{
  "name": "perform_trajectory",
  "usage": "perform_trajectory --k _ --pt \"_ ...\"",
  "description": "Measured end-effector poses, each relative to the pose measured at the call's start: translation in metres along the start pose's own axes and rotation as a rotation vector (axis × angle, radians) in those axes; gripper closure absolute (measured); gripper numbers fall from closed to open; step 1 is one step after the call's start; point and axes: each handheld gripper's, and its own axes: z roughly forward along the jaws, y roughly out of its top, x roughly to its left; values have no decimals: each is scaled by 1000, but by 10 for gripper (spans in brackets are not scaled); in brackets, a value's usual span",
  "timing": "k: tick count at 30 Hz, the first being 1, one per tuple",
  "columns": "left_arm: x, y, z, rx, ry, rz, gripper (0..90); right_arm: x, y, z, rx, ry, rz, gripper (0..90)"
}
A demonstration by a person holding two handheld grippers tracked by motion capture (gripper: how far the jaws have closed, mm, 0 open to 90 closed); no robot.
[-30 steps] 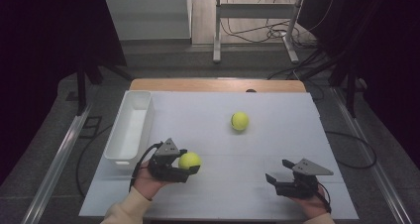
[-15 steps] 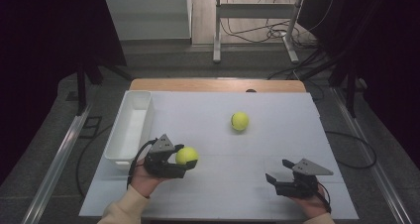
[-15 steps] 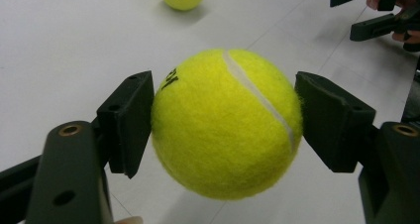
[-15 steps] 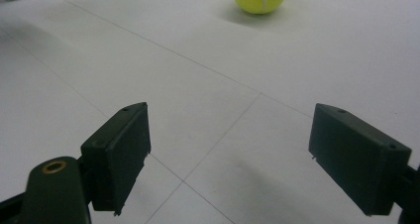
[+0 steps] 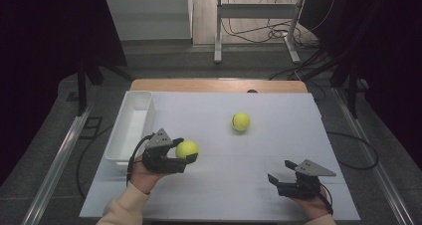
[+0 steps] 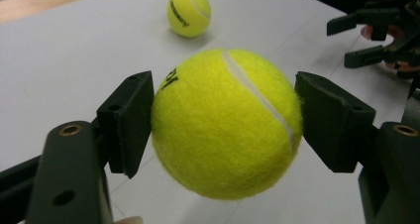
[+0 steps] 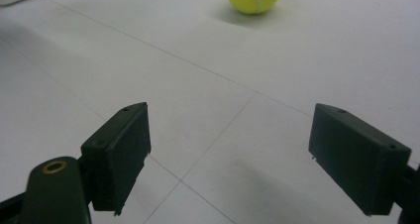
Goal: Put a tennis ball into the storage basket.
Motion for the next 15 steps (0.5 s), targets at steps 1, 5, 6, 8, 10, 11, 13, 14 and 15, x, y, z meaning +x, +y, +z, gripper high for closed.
perform_trajectory --k 1,5,6,8,10,11,13,14,15 --pt "0 2 -1 -5 -1 -2 271 0 0 -1 -2 -1 0 170" --pt "2 9 -3 -20 17 -1 271 -1 0 -2 -8 6 4 171" --pt "3 12 -4 -28 24 -7 271 -1 -1 -2 -9 7 5 171" --pt "3 13 -4 -31 28 -11 272 -2 -1 -2 -8 11 8 171" --pt "4 14 -4 -29 29 -12 271 -2 -1 -2 -5 11 9 171" --pt "4 15 -4 -31 32 -15 271 -3 -1 -2 -4 12 9 172" --pt "5 17 -5 -42 35 -25 271 -2 -1 -2 -7 17 6 172" --pt "5 17 -5 -42 35 -25 271 -2 -1 -2 -7 17 6 172" --pt "6 18 -7 -53 39 -30 271 -2 -1 -1 -6 21 2 172"
